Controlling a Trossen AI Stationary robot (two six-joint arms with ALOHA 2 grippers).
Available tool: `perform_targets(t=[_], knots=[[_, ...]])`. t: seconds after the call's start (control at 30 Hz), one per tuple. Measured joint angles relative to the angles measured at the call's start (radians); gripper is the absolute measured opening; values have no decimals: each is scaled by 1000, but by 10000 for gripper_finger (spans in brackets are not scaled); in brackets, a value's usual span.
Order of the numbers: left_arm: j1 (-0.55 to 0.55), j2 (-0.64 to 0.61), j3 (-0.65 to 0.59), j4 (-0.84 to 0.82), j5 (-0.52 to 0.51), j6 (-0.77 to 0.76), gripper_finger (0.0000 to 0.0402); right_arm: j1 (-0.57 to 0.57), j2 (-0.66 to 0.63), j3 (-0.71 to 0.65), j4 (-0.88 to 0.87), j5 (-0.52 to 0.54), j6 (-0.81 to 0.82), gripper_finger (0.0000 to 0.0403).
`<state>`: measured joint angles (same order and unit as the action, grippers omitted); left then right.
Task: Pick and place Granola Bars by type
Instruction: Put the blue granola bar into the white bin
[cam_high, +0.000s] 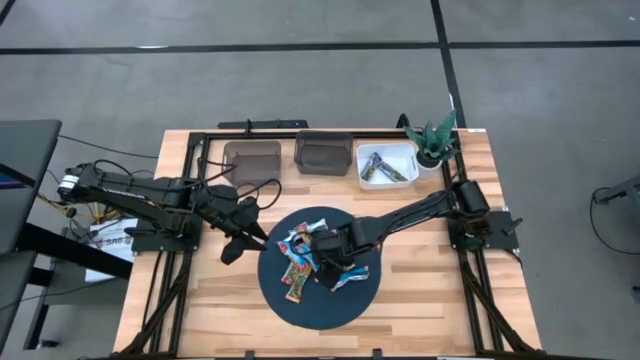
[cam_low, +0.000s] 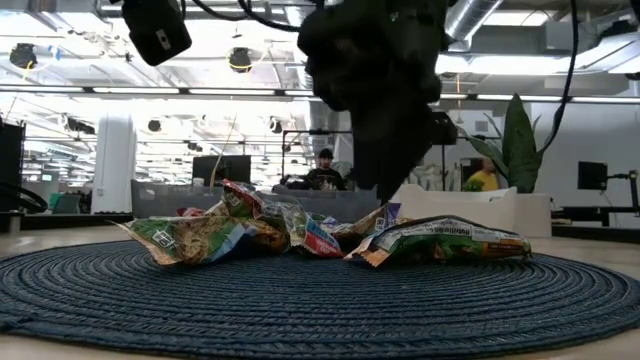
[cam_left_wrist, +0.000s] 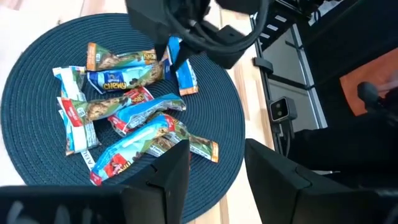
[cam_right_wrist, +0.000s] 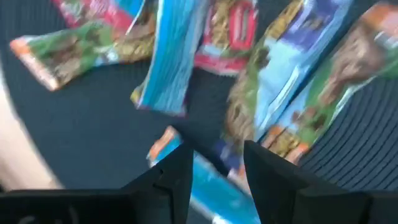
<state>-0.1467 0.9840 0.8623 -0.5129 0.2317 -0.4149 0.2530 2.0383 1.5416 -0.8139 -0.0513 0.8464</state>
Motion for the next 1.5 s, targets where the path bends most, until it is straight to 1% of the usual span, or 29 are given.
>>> perform_targets(t=[0.07, 0.37, 0.53, 0.73, 0.83, 0.93, 1.2, 1.37, 1.5], knots=[[0, 0, 0, 0, 0, 0, 146, -4, 11, 0, -13, 23, -10, 132], [0, 0, 0, -4, -1, 0, 146, -20, 15, -13, -20, 26, -42, 131], [0, 0, 0, -6, -1, 0, 146, -19, 15, -32, -16, -19, -42, 131], [0, 0, 0, -6, -1, 0, 146, -18, 16, -32, -10, -26, -43, 129], [0, 0, 0, -6, -1, 1, 146, -19, 46, -32, 7, -65, -43, 116], [0, 0, 0, -6, -2, 1, 146, -17, 70, -27, 22, -97, -42, 92], [0, 0, 0, -13, -3, 1, 146, -13, 61, -27, 30, -80, -43, 11], [0, 0, 0, -12, -4, 1, 146, -24, 50, -23, 25, -79, -36, 7], [0, 0, 0, -12, -10, 0, 146, -37, 50, 42, 6, -64, -63, 3]])
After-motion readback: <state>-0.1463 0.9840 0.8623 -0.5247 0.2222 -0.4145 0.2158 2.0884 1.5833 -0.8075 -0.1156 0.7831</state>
